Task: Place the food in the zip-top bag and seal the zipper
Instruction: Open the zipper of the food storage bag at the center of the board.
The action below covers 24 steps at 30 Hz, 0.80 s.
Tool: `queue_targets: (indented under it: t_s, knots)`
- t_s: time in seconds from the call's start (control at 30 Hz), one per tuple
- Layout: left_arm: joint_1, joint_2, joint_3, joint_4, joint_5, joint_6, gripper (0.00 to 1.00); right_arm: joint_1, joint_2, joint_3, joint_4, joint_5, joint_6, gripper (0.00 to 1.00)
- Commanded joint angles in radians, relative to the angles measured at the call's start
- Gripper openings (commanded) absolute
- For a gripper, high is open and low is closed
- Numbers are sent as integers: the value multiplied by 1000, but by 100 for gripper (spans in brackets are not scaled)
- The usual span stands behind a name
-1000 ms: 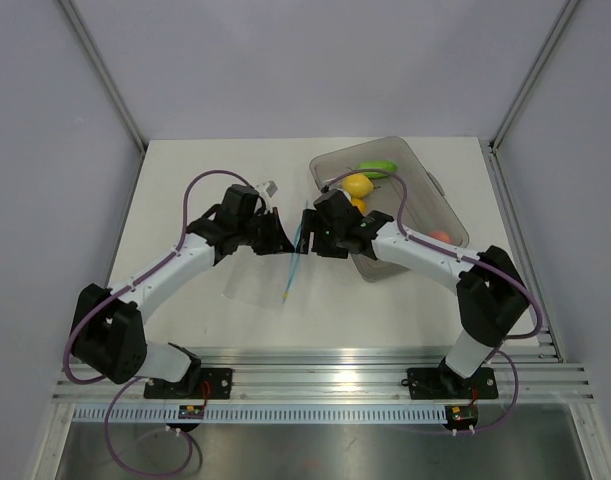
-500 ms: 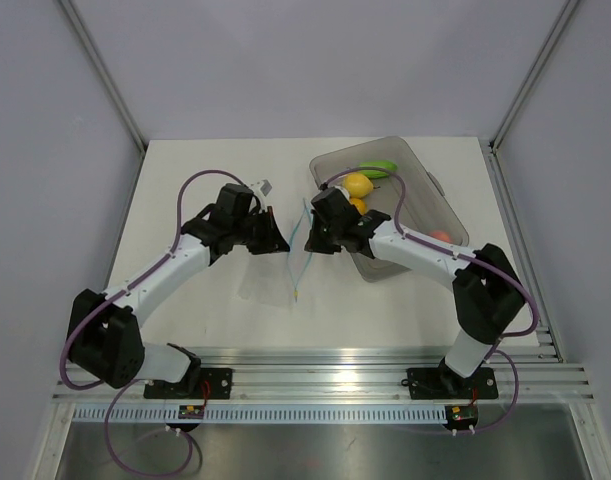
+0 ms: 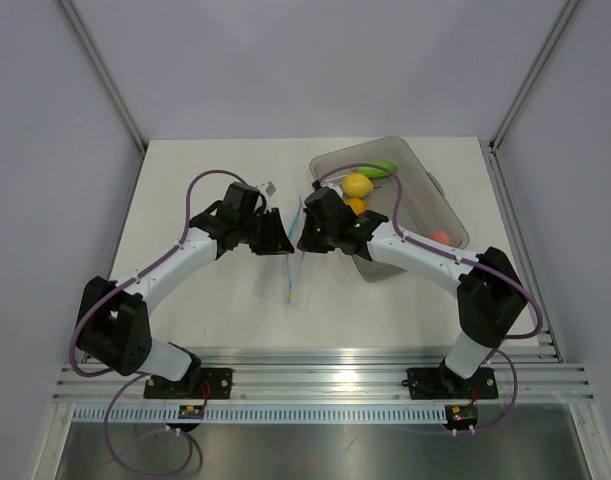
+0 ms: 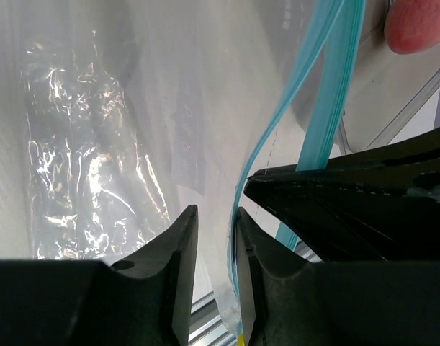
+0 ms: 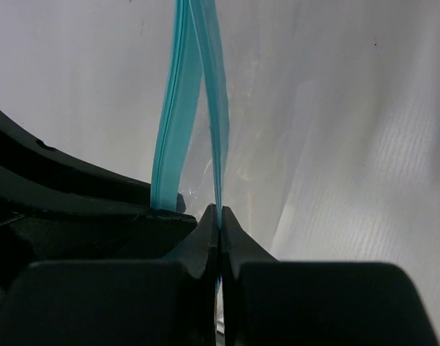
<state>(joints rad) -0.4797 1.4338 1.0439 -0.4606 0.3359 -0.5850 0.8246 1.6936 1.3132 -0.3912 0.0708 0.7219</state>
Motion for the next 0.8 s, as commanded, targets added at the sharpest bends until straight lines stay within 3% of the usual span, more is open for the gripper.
queue_targets:
  t_s: [0.0, 0.07, 0.1, 0.17, 0.37, 0.77]
  knots:
    - [-7, 7, 47, 19, 8, -7, 29, 18, -26, 44, 5, 34, -7, 0]
    - [-10, 13, 45, 19, 9, -10, 27, 19, -28, 46, 5, 32, -6, 0]
    - [-8, 14, 44, 19, 5, -13, 13, 19, -28, 44, 5, 35, -4, 0]
    - [-7, 13, 48, 1, -8, -13, 0, 19, -29, 46, -9, 56, -3, 0]
    - [32, -36, 117, -131, -81, 28, 0, 12, -12, 47, -106, 190, -26, 0]
    - [76, -44, 300, -308, -64, 99, 0, -45, 47, 178, -135, 176, -116, 0]
